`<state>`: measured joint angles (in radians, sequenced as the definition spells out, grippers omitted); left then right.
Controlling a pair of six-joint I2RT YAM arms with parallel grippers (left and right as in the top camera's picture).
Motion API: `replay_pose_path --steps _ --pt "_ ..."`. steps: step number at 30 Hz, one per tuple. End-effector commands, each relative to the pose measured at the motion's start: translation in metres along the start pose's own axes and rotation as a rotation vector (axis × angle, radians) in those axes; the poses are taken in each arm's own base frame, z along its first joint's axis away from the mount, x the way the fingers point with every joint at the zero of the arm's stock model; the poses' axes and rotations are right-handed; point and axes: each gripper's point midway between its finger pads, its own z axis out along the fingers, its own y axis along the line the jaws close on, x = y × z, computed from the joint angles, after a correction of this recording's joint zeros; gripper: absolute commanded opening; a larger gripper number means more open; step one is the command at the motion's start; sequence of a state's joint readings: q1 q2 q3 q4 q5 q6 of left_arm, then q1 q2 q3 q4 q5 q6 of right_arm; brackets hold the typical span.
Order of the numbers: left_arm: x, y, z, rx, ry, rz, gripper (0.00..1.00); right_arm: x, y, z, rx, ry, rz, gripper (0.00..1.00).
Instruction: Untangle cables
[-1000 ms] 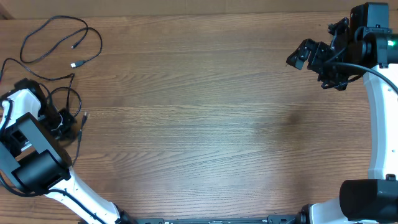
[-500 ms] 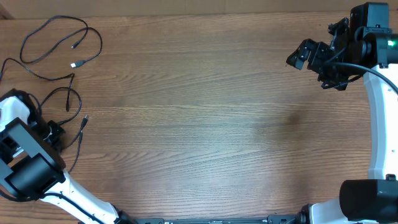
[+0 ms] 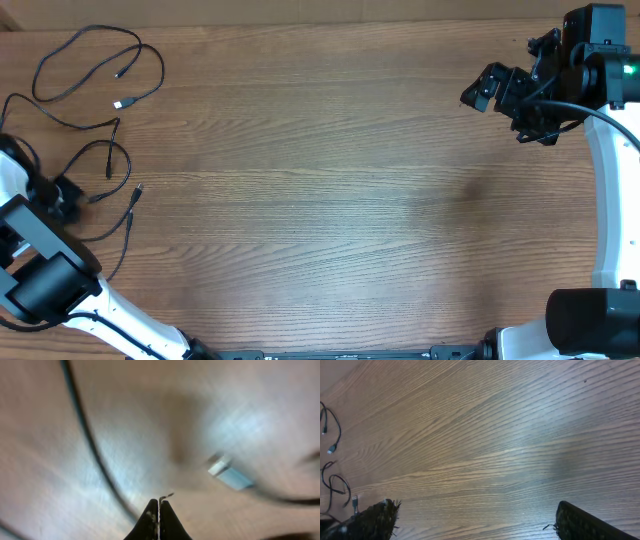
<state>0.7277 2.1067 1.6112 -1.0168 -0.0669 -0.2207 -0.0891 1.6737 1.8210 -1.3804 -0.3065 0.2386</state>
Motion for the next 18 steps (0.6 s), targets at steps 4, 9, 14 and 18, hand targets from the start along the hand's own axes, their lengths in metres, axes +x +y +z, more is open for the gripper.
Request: replay_pose_path --steps 4,9,14,18 --pt "-0.012 -0.016 -0.008 0.056 -0.045 0.057 0.04 0.000 0.001 -0.003 0.001 -0.012 -0.008 1.00" --pt "0.008 -0.008 0.021 0.012 0.007 0.060 0.04 0.000 0.001 -0.003 0.001 -0.012 -0.008 1.00" --pt "0.013 0.003 0.027 -0.037 0.016 0.057 0.04 0.000 0.001 -0.003 0.001 -0.012 -0.008 1.00" --pt "0.017 0.008 0.026 -0.058 0.035 0.056 0.04 0.000 0.001 -0.003 0.001 -0.012 -0.008 1.00"
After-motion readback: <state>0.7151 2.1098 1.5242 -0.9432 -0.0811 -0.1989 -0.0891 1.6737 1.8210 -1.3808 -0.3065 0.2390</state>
